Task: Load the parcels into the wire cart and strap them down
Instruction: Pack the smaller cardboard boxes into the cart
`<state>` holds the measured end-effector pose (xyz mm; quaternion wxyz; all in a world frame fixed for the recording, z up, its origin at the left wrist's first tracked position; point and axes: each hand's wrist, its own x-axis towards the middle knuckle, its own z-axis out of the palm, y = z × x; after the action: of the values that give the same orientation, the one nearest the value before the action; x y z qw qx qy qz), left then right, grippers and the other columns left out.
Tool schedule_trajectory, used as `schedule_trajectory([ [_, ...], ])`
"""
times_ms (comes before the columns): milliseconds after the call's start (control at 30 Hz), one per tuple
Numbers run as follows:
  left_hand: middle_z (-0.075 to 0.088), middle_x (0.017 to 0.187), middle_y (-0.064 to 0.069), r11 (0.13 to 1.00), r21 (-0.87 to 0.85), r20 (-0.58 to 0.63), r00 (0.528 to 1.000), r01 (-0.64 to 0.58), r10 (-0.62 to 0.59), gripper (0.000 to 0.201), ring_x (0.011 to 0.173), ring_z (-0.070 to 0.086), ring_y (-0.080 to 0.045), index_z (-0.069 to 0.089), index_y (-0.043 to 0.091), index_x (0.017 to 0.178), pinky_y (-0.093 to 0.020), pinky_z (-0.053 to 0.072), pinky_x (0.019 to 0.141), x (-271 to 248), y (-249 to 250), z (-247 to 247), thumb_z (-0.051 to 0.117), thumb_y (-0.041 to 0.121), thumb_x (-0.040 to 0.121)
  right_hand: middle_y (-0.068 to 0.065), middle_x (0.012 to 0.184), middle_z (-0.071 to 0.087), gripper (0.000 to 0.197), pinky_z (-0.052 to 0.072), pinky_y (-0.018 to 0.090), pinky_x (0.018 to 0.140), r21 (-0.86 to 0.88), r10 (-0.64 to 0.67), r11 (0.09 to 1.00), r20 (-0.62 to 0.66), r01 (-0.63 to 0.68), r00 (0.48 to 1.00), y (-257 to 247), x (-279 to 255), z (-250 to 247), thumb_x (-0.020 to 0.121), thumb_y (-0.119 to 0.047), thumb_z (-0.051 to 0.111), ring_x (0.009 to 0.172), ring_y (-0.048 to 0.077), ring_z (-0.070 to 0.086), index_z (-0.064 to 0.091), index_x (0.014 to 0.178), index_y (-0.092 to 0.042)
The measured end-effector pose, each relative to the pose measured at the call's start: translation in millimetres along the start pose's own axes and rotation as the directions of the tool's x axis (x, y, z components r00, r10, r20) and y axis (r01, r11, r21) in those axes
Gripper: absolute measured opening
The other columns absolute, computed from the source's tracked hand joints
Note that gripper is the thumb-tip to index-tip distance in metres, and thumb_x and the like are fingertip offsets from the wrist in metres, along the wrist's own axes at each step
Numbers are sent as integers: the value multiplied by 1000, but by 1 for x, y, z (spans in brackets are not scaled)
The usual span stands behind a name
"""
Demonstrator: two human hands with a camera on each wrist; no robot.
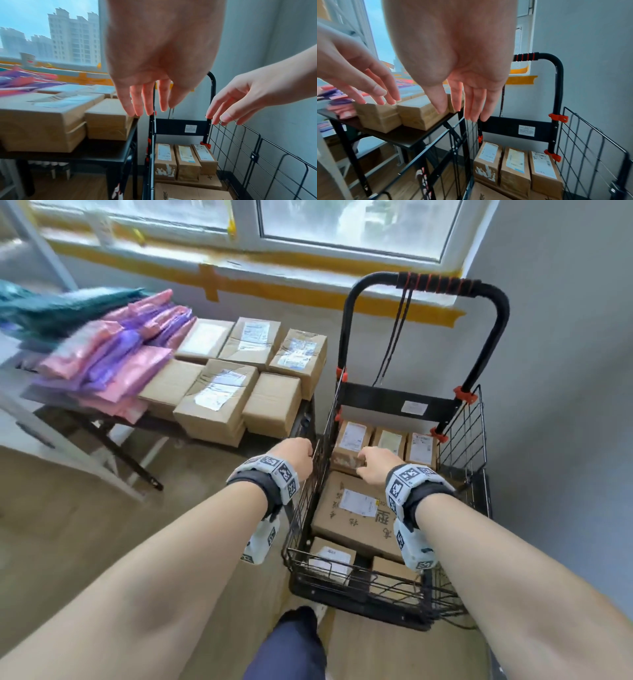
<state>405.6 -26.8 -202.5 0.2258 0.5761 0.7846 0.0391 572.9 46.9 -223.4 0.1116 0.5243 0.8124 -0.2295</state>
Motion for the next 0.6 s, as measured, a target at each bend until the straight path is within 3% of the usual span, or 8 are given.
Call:
schedule_trajectory([
  [167, 61, 120, -6, 995, -40, -65, 994, 87, -90, 29, 106, 59, -24, 56, 17, 120, -30, 46, 86, -29, -49, -35, 44, 19, 94, 9, 125, 59, 34, 48, 37, 95, 8, -75, 997, -41, 75, 996, -60, -5, -10, 93, -28, 51, 111, 28, 57, 53, 124, -14],
  [300, 59, 122, -5, 983, -98, -61, 985, 152, -159, 32, 108, 58, -23, 54, 20, 125, -33, 49, 91, -23, -90, -50, 46, 21, 94, 9, 130, 56, 38, 46, 37, 98, 29, -96, 995, -29, 97, 995, -102, 10, -8, 93, -25, 50, 116, 27, 55, 50, 130, -14],
  [600, 51, 132, -9, 977, -204, 0, 998, 60, -61, 42, 116, 54, -25, 41, 19, 136, -35, 46, 95, 39, -156, -48, 47, 18, 94, 8, 134, 53, 41, 43, 37, 100, 152, 54, 987, -27, -49, 998, -150, 70, 9, 95, -25, 49, 120, 26, 53, 45, 135, -15],
])
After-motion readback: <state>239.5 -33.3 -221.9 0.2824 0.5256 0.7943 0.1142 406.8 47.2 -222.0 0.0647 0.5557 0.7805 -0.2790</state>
